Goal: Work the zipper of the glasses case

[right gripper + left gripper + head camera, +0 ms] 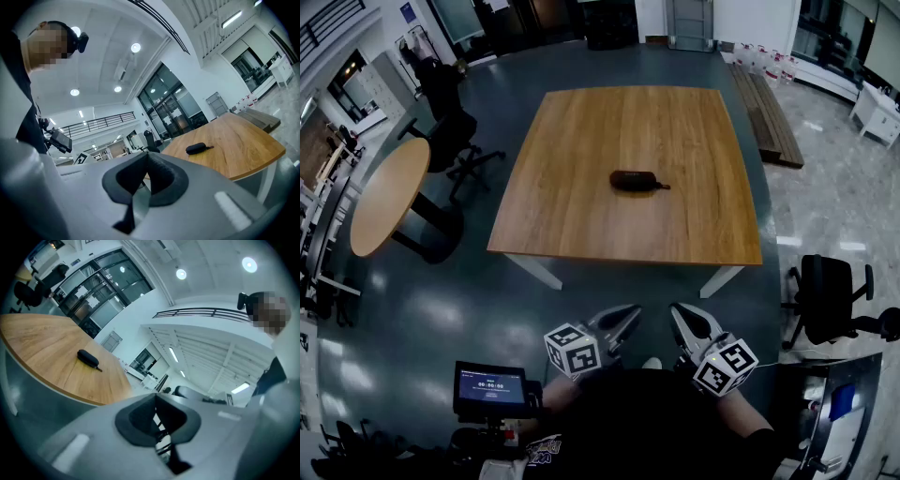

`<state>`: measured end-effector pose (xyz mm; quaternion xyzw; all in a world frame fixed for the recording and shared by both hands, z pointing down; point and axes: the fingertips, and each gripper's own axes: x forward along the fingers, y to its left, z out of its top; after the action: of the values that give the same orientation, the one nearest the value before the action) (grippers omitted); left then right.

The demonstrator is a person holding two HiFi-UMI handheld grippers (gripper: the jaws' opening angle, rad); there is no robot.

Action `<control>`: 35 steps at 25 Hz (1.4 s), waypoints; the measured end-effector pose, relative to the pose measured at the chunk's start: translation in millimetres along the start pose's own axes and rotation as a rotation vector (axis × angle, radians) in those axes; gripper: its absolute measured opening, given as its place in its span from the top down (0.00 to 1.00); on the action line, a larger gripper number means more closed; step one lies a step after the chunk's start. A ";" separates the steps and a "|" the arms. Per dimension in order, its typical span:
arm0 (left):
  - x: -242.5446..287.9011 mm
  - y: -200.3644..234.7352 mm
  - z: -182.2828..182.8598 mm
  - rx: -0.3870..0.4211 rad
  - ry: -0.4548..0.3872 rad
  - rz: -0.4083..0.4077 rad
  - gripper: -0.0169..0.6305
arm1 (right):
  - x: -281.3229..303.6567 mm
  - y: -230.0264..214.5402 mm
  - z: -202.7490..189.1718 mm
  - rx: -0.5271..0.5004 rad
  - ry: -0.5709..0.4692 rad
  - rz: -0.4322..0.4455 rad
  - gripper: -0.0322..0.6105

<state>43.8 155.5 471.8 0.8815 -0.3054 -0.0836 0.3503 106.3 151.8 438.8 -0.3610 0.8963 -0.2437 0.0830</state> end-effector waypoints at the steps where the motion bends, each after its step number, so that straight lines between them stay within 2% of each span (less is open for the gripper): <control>1: -0.3 0.3 -0.1 -0.001 0.000 0.000 0.97 | 0.0 0.3 -0.4 0.000 0.000 0.000 0.94; 11: 3.8 1.0 -5.5 -0.009 -0.005 0.005 0.97 | -4.3 -3.4 -2.4 -0.011 0.002 0.006 0.94; 20: 5.7 2.0 -2.7 -0.009 0.015 0.018 0.97 | 1.2 0.1 3.4 0.016 -0.027 0.064 0.94; 22: 3.5 6.6 -0.8 -0.016 0.020 0.026 0.97 | 5.1 -3.1 3.0 0.045 -0.036 0.064 0.89; 27: 6.2 33.1 9.4 -0.047 0.027 0.053 0.97 | 22.5 -31.9 3.3 0.135 -0.057 0.017 0.83; 31: 23.3 67.8 24.2 -0.087 0.033 0.043 0.97 | 49.2 -61.3 3.6 0.142 -0.033 -0.025 0.80; 35: 46.5 114.7 58.3 -0.140 0.011 0.040 0.97 | 83.8 -98.4 9.6 0.136 0.019 -0.074 0.74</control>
<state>4.9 29.5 508.4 0.8491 -0.3144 -0.0929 0.4142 108.3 29.5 481.7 -0.3853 0.8644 -0.3103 0.0900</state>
